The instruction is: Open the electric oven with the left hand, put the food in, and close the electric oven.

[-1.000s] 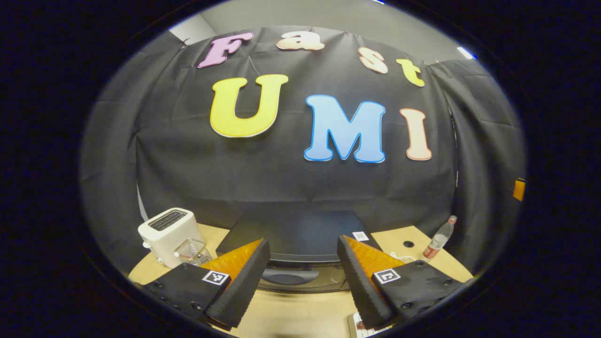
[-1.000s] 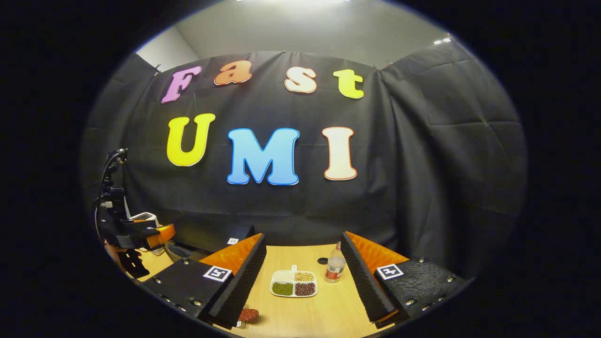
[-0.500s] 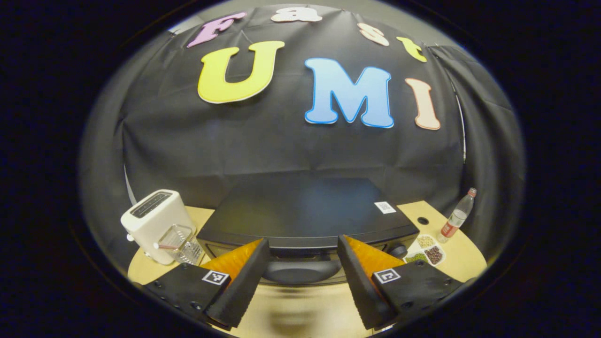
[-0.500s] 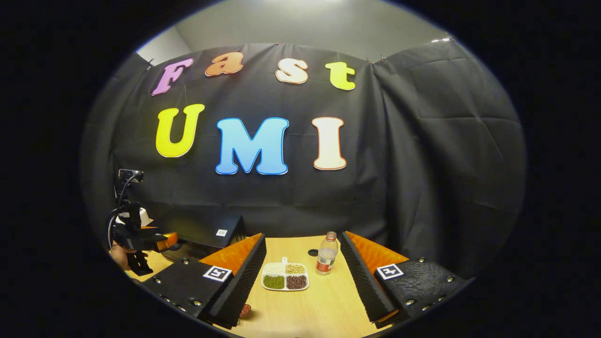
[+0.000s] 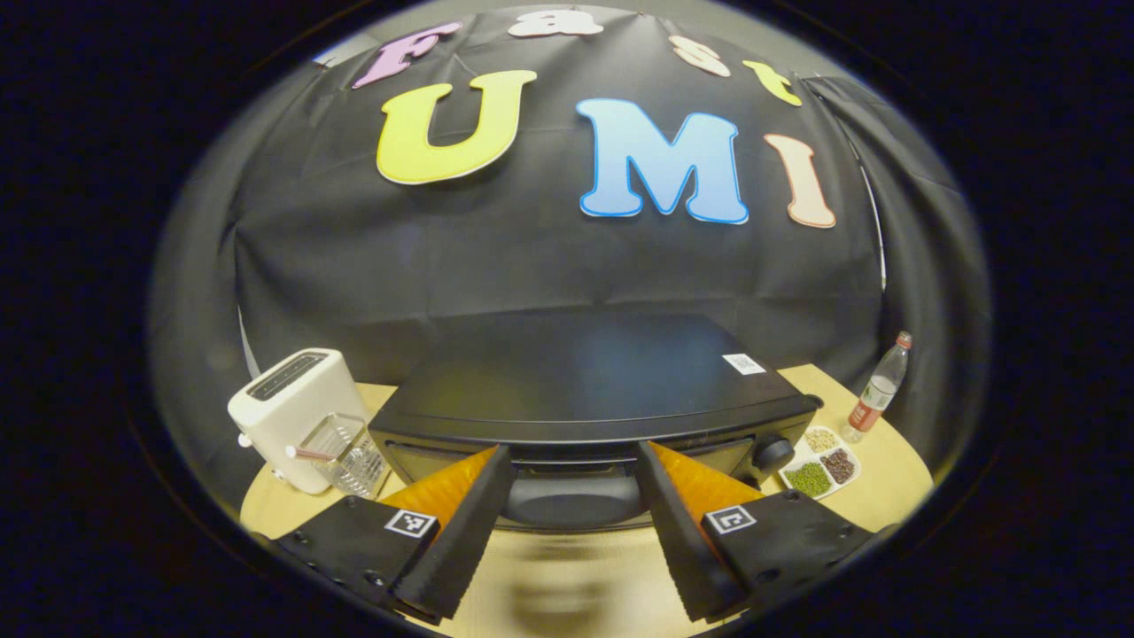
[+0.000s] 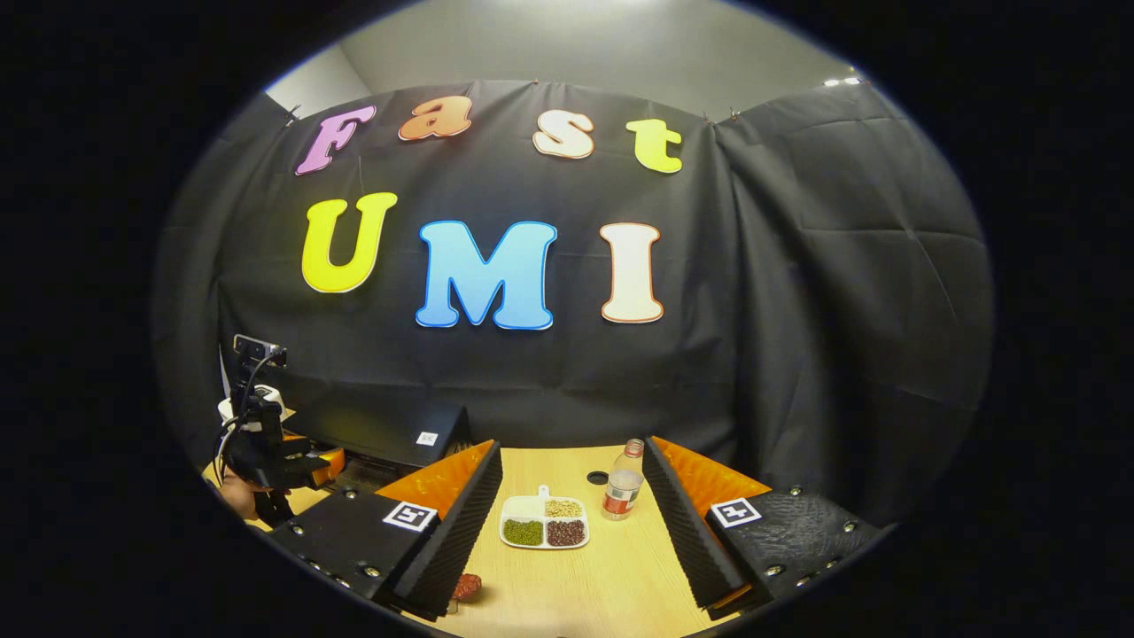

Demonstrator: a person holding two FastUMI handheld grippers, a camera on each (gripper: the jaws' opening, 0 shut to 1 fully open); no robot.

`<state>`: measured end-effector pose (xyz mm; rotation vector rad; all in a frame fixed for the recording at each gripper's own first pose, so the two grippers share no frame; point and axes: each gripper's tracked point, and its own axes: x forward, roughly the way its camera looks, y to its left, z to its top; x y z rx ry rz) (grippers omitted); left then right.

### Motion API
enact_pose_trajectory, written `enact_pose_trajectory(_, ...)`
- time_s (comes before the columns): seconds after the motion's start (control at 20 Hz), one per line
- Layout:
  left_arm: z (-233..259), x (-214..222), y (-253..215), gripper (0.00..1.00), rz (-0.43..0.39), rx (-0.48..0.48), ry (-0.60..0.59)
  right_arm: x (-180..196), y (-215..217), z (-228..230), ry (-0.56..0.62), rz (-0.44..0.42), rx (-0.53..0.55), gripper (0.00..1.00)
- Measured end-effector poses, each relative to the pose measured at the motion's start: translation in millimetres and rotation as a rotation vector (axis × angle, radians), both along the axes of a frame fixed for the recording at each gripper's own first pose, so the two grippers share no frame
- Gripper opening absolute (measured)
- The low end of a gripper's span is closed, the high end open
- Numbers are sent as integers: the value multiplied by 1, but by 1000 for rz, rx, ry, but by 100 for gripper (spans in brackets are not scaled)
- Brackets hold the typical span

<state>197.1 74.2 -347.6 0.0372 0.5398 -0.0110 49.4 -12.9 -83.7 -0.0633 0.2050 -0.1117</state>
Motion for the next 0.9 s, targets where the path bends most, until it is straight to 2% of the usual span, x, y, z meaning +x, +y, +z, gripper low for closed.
enact_pose_trajectory(0.05, 1, -3, 0, 95, -3, 8, 2, 1, 2, -1, 1, 5, 2, 100)
enact_pose_trajectory(0.1, 0, -6, 0, 92, -3, 9, 2, 2, 4, -1, 1, 11, 1, 96)
enact_pose_trajectory(0.35, -3, -30, -1, 98, 1, 17, 18, -4, 9, 1, -6, 30, 4, 96)
enact_pose_trajectory(0.4, -5, -36, -1, 94, 2, 19, 23, -5, 9, 2, -8, 34, 4, 96)
enact_pose_trajectory(0.55, -11, -51, -1, 97, 1, 24, 47, -10, 9, 2, -7, 36, 1, 96)
enact_pose_trajectory(0.7, -18, -65, -2, 94, -6, 32, 62, -15, 7, 2, -6, 32, 0, 96)
enact_pose_trajectory(0.75, -21, -69, -2, 98, -7, 31, 69, -18, 7, 1, -4, 31, 1, 96)
enact_pose_trajectory(0.85, -25, -77, -3, 92, -8, 29, 80, -21, 7, 0, -1, 30, -2, 96)
enact_pose_trajectory(0.9, -29, -82, -3, 92, -11, 31, 92, -23, 7, 1, 1, 29, -7, 96)
